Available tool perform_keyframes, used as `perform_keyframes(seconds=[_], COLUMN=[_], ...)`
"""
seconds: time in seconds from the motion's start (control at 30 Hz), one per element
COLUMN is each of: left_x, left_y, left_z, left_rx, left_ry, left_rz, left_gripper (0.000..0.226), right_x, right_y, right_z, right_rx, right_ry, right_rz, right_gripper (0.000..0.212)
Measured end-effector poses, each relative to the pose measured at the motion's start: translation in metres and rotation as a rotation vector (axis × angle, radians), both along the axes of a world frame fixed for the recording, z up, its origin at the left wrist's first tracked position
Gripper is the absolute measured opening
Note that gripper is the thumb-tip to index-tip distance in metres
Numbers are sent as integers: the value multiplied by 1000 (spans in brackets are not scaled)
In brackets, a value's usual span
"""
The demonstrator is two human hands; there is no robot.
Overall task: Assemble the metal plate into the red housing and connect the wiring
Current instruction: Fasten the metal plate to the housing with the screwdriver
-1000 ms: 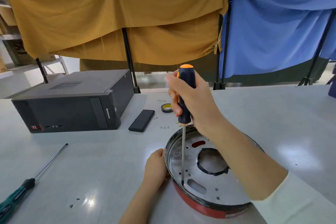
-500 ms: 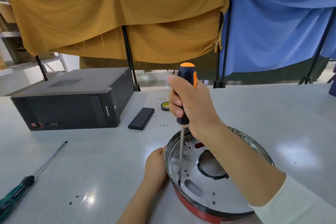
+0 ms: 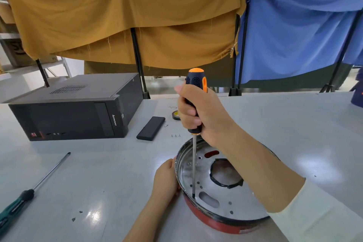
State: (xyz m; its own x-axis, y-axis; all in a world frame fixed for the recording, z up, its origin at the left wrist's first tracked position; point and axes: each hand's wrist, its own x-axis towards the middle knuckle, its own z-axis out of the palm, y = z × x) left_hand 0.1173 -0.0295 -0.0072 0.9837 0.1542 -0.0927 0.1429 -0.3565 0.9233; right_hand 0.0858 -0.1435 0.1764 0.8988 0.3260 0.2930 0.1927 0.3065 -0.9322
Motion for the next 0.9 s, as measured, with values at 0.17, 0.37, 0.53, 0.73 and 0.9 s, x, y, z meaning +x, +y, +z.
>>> perform_keyframes(seconds=[0.17,0.37,0.53,0.73,0.9], left_x=[1,1,0,-3,-6], left_y=[-2,-1,0,-1,-1], left_z=[-1,-3,-1,2,3], left_rx=[116,216,126,38,37], left_ry=[-41,-81,-59,-37,-52], left_rz=[6,-18,-19,-23,-16], left_gripper=[26,24,25,28,29], right_x=[-1,0,-3,-8,-4], right_y=[16,22,18,7,7], right_z=[-6,-11,-5,0,12], right_rx=[119,114,48,32,76], right_ry=[14,-54,-64,-56,-107], right_rz=[-404,-674,-423,-233,-282], right_gripper=[36,33,31,33,34])
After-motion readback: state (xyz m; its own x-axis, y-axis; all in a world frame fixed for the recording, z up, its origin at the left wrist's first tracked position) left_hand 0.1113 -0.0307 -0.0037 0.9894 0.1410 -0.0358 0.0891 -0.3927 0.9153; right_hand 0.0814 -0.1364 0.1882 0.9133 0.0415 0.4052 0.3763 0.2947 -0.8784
